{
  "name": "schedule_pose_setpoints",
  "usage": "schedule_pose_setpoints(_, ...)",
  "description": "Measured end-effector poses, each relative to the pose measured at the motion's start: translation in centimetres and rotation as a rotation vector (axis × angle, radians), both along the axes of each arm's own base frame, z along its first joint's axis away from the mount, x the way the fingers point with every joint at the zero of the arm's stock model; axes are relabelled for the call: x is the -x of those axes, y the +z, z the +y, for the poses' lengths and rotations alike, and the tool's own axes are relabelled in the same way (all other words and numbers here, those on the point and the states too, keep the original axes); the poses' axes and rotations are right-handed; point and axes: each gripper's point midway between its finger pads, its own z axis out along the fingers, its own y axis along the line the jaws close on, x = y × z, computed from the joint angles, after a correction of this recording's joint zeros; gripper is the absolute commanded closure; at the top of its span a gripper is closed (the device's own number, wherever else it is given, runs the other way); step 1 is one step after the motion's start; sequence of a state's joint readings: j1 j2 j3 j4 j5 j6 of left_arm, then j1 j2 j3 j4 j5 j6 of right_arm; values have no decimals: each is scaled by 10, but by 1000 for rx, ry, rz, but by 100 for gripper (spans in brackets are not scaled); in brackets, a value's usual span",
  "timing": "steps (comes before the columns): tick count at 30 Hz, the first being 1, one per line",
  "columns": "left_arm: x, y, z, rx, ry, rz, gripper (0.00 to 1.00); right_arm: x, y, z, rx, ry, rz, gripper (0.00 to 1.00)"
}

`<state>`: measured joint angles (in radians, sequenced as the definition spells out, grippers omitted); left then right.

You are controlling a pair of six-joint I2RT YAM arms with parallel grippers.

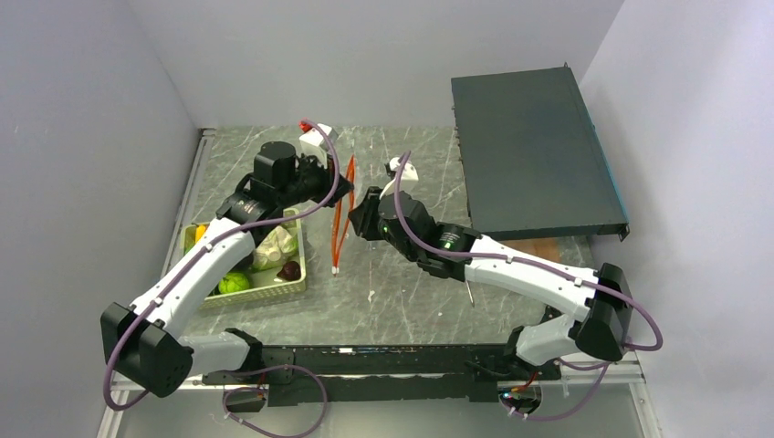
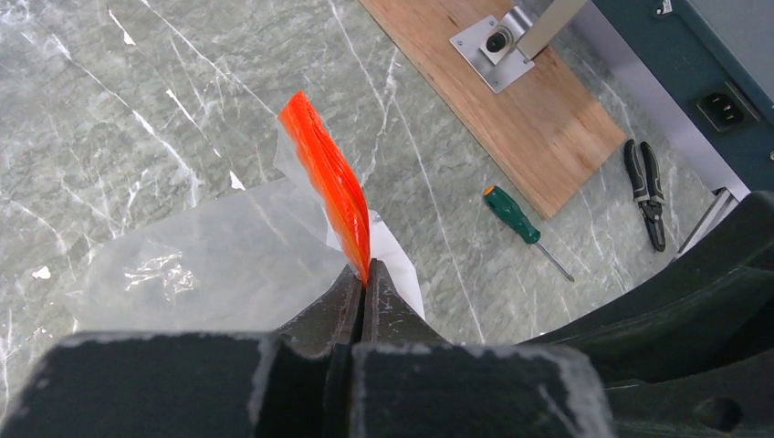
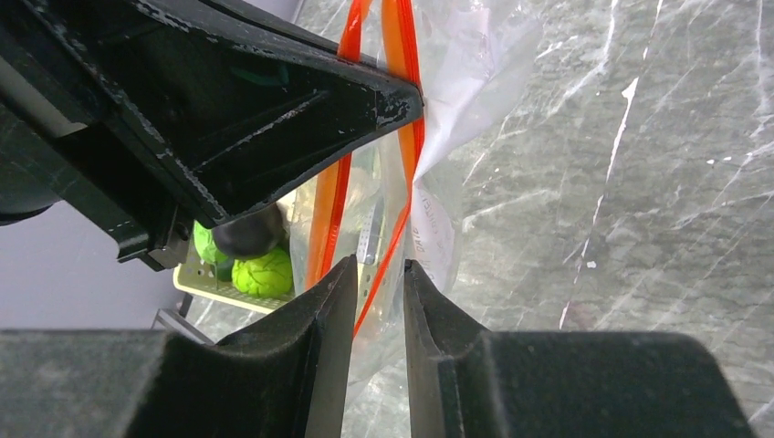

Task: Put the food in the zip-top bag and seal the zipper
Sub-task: Open the zipper of the food storage bag at the center of the board.

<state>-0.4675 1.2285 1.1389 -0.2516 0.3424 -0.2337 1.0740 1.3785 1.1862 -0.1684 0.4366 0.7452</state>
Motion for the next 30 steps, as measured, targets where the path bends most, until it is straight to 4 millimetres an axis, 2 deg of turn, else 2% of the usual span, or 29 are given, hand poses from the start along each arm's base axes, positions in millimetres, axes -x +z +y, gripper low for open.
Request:
schedule_pose_setpoints(11,-1,-6,-2,9,-10,32,100,0,-25,16,16,25,55,72)
schedule_pose_setpoints(18,0,-7,-4,16,-20,42,100,0,-31,20,14,30,70,68)
schedule_pose_setpoints(23,1,-8,-5,18,-27,46,100,-1,-38,21,23,26,80,72)
schedule_pose_setpoints(24,1,-8,-6,19,-31,47,98,-1,-39,22,26,24,81,76)
schedule_pose_setpoints(25,2,-8,-6,20,-34,48,92,-2,-41,22,29,22,83,81)
schedule_pose_setpoints(28,3,-8,-7,22,-43,48,68,-4,-44,21,38,11,82,100)
schedule_pose_setpoints(30,3,-7,-7,23,-48,47,54,-5,-44,19,44,0,76,100)
